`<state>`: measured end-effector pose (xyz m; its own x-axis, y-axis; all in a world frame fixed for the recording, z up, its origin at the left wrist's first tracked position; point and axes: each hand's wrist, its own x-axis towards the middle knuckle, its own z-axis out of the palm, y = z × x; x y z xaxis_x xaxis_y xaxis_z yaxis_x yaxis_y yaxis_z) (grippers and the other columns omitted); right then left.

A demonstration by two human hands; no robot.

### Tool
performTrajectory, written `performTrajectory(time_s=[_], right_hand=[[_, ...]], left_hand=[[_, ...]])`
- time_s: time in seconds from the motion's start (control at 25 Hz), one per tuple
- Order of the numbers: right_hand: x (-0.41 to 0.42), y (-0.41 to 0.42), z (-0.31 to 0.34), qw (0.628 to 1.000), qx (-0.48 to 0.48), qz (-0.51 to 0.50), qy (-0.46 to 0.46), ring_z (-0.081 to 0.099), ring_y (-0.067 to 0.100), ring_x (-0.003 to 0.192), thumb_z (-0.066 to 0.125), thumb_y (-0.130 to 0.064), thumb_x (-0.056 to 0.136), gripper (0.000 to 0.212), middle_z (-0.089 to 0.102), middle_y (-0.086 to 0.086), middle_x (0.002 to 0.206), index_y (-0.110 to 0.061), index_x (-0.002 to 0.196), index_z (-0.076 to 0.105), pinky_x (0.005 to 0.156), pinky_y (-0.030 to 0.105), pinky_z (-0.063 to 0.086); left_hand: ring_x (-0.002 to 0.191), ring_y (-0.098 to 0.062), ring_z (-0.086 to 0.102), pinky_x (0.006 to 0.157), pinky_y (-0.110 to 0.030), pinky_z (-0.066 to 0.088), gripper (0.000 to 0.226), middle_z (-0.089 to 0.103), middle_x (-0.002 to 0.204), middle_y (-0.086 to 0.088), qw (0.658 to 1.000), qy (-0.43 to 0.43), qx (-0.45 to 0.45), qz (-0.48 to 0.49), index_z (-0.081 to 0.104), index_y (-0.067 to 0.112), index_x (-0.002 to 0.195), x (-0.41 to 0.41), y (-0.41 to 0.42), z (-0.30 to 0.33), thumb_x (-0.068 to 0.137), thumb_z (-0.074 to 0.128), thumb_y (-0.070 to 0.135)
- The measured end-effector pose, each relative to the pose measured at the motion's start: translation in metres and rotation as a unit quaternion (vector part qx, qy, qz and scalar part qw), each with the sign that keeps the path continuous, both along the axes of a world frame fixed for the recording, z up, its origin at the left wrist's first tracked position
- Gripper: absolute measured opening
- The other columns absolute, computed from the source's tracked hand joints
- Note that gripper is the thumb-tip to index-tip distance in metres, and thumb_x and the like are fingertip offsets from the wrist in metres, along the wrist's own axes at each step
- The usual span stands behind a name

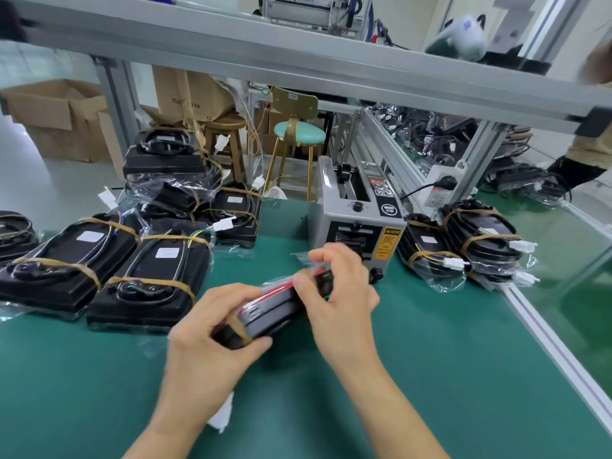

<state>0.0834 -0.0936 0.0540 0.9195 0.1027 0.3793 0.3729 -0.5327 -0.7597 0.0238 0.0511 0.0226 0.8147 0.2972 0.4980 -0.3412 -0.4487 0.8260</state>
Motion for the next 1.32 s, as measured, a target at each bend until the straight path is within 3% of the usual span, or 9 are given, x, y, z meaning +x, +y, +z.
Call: performTrajectory(time_s=[0.12,0.2,0.28,0.36,0.52,0.64,0.8,1.04,1.32], right_hand=[[0.021,-0.03,0.0,0.984,0.025,0.134,0.118,0.03,-0.016,0.129,0.067,-0.026,0.087,0.028,0.041,-0.034,0.135,-0.039,0.111,0.06,0.116,0.029,0.013],[0.027,-0.037,-0.001,0.946,0.099,0.227,0.209,0.039,-0.012,0.127,0.066,-0.024,0.087,0.034,0.051,-0.029,0.133,-0.042,0.115,0.06,0.116,0.028,0.025],[0.034,-0.036,-0.006,0.928,0.149,0.252,0.23,0.047,-0.005,0.124,0.062,-0.026,0.082,0.038,0.059,-0.02,0.128,-0.042,0.116,0.059,0.109,0.022,0.034],[0.041,-0.036,-0.01,0.925,0.176,0.245,0.232,0.052,0.001,0.121,0.061,-0.025,0.08,0.041,0.063,-0.013,0.125,-0.037,0.118,0.058,0.103,0.022,0.04],[0.049,-0.045,-0.015,0.903,0.189,0.262,0.284,0.056,-0.004,0.114,0.063,-0.031,0.081,0.041,0.065,-0.013,0.12,-0.031,0.122,0.059,0.09,0.012,0.043],[0.058,-0.053,-0.023,0.933,0.178,0.135,0.284,0.06,0.005,0.107,0.058,-0.044,0.088,0.026,0.069,-0.012,0.105,-0.028,0.105,0.069,0.082,0.017,0.04],[0.074,-0.06,-0.021,0.948,0.229,-0.146,0.163,0.049,0.013,0.066,0.06,-0.024,0.089,0.021,0.058,-0.002,0.066,-0.009,0.076,0.068,0.062,0.026,0.038],[0.095,-0.038,0.0,0.947,0.185,-0.202,0.168,0.039,0.022,0.062,0.061,-0.026,0.089,0.036,0.046,0.004,0.057,-0.007,0.059,0.056,0.062,0.031,0.04],[0.109,-0.023,0.0,0.9,0.259,-0.285,0.202,0.059,0.021,0.077,0.07,-0.023,0.084,0.027,0.066,-0.003,0.075,-0.026,0.061,0.058,0.069,0.028,0.043]], left_hand=[[0.075,0.009,0.056,0.082,-0.002,0.038,0.072,0.066,0.098,0.015,0.999,0.044,-0.01,-0.028,0.069,0.036,0.096,-0.004,0.021,0.002,0.045,0.088,-0.011],[0.088,0.006,0.057,0.089,-0.007,0.038,0.066,0.064,0.103,0.018,0.997,0.07,0.012,-0.02,0.066,0.041,0.095,-0.004,0.026,0.012,0.047,0.091,0.005],[0.113,-0.013,0.053,0.099,-0.027,0.034,0.048,0.058,0.117,0.014,0.979,0.033,0.194,0.05,0.065,0.037,0.1,0.0,0.02,0.027,0.053,0.077,0.034],[0.122,-0.028,0.047,0.101,-0.041,0.032,0.062,0.053,0.13,0.002,0.937,0.016,0.347,0.043,0.063,0.026,0.114,0.011,0.004,0.04,0.055,0.065,0.047],[0.123,-0.013,0.047,0.098,-0.028,0.037,0.074,0.03,0.146,0.022,0.889,0.126,0.431,-0.084,0.035,0.045,0.139,0.036,-0.023,0.054,0.073,0.07,0.047],[0.113,-0.002,0.052,0.089,-0.021,0.042,0.067,0.043,0.125,0.037,0.922,0.145,0.351,-0.075,0.04,0.053,0.131,0.044,-0.019,0.05,0.075,0.073,0.039],[0.107,-0.01,0.06,0.083,-0.025,0.043,0.065,0.064,0.115,0.024,0.947,0.144,0.287,0.012,0.056,0.043,0.125,0.043,-0.025,0.042,0.066,0.081,0.037],[0.106,-0.016,0.061,0.082,-0.026,0.044,0.061,0.066,0.113,0.018,0.92,0.191,0.333,0.073,0.057,0.042,0.123,0.042,-0.035,0.041,0.066,0.078,0.046],[0.109,-0.01,0.057,0.08,-0.023,0.038,0.061,0.06,0.121,0.024,0.923,0.195,0.326,0.064,0.052,0.044,0.127,0.036,-0.037,0.042,0.07,0.073,0.05]])
